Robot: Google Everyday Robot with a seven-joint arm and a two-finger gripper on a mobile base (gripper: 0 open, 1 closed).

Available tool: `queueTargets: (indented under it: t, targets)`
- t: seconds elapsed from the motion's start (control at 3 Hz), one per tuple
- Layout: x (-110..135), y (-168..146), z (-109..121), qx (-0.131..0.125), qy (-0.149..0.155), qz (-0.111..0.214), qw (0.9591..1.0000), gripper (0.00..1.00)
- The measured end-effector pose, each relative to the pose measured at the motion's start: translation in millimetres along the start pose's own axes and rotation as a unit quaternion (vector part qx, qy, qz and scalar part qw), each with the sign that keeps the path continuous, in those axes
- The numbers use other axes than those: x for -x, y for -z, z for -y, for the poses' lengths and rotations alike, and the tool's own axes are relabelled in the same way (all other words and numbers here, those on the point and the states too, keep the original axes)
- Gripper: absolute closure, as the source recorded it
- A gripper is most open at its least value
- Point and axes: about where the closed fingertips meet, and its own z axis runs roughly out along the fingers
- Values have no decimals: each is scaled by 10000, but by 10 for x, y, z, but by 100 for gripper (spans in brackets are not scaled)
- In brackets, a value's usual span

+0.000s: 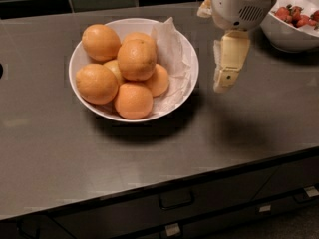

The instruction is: Pick orange from white bowl

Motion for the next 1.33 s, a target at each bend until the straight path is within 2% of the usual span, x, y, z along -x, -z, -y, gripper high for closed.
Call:
queueTargets:
  t: [0.67, 1.33]
  targets:
    - [485, -103, 227, -96, 600, 410, 9973, 0]
    - [864, -323, 238, 87, 1029, 866, 9909, 0]
